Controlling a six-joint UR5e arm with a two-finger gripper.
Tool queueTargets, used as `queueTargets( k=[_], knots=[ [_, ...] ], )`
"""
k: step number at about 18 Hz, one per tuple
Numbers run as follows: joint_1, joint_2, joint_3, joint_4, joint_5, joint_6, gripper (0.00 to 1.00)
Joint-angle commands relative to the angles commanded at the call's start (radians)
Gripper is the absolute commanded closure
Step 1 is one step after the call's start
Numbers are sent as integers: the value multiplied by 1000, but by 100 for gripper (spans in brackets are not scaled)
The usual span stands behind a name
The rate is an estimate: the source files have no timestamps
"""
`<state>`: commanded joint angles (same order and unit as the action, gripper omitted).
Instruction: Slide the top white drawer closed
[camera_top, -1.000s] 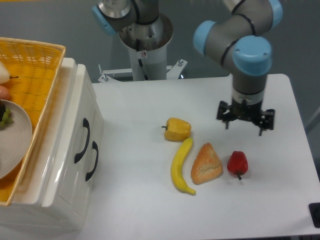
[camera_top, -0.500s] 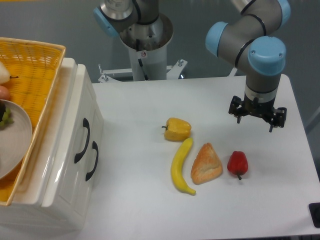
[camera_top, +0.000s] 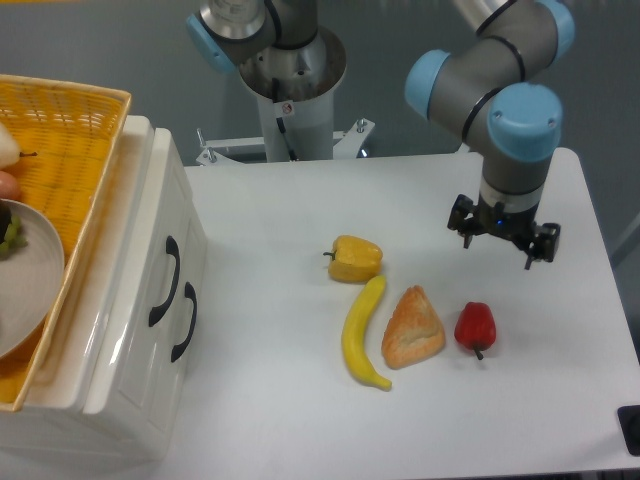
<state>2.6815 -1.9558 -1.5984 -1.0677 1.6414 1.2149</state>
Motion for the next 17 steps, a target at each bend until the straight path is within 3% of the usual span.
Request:
queueTargets(
  k=[4,17],
  knots=[
    [-74,-2,9,3,3,-5,0],
    [-181,11,3,0,5,-12,0]
  ],
)
